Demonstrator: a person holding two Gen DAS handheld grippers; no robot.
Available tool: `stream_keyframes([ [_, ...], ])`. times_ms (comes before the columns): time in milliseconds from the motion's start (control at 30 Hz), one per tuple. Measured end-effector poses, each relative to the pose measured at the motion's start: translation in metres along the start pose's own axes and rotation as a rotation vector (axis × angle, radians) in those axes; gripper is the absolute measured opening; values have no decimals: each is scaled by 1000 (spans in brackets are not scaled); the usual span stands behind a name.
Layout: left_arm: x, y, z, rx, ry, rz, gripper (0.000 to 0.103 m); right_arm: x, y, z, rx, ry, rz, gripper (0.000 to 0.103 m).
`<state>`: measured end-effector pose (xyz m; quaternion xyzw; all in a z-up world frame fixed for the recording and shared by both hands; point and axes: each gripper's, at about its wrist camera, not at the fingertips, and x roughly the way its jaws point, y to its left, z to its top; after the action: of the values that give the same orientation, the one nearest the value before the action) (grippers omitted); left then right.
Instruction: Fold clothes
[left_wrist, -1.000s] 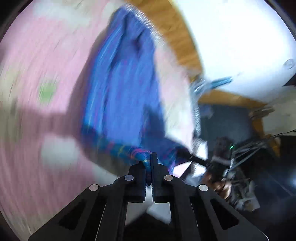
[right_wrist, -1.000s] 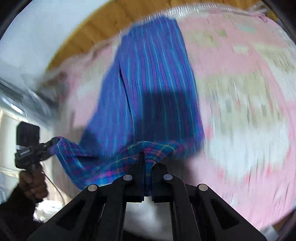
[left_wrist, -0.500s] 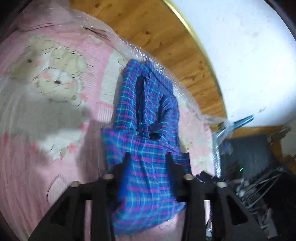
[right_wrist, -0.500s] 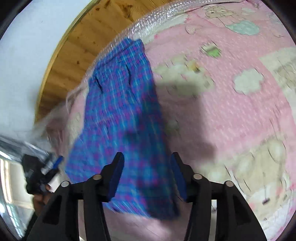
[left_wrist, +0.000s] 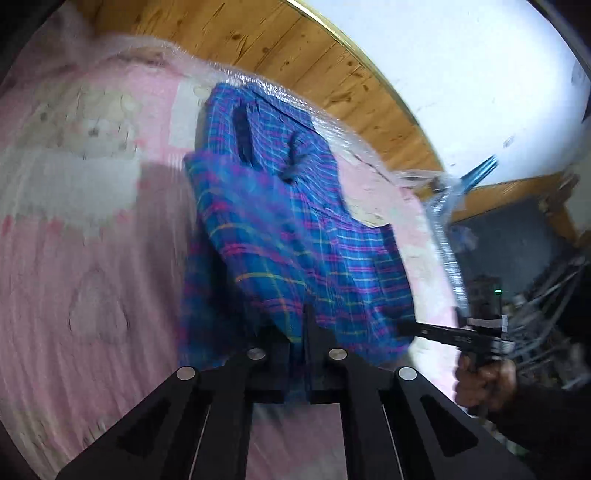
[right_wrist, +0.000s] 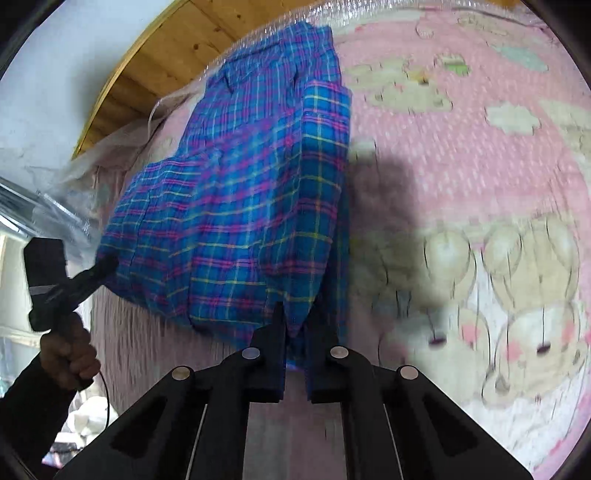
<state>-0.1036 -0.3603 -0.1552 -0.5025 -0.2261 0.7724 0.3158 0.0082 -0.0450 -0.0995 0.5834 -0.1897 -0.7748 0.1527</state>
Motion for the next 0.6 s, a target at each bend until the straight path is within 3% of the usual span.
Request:
stream_keyframes([
  [100,6,16,-11,-25,65,3,5,8,-2,-1,-38,33,-27,9],
  [167,14,21,-8,-37,82,7,7,10,0,7,-65,43,-42,20],
  [200,15,20,-4,-33,88,21,15,8,1,11,-79,42,-51,26],
  [233,15,19,1,-27,90,45,20,-1,2,13,-97,20,-74,42],
  [267,12,16,8,-16,80,80,34,-8,3,20,-113,-10,-99,57],
  [300,9,13,13,-6,58,104,47,-14,4,26,-126,-39,-123,62],
  [333,8,10,20,3,27,122,53,-15,3,34,-125,-57,-140,64],
  [367,10,10,26,10,10,133,57,-13,3,45,-121,-67,-154,64],
  [467,24,8,43,33,-13,152,55,-1,1,71,-128,-96,-205,60],
  [500,29,4,47,55,-12,149,45,5,1,79,-134,-96,-218,53],
  [533,32,-3,49,89,-10,138,11,9,1,85,-134,-83,-200,25],
  [567,33,-11,52,127,-7,123,3,11,0,90,-134,-79,-180,9],
  [600,25,-22,55,160,-34,50,3,12,1,93,-137,-78,-161,9],
])
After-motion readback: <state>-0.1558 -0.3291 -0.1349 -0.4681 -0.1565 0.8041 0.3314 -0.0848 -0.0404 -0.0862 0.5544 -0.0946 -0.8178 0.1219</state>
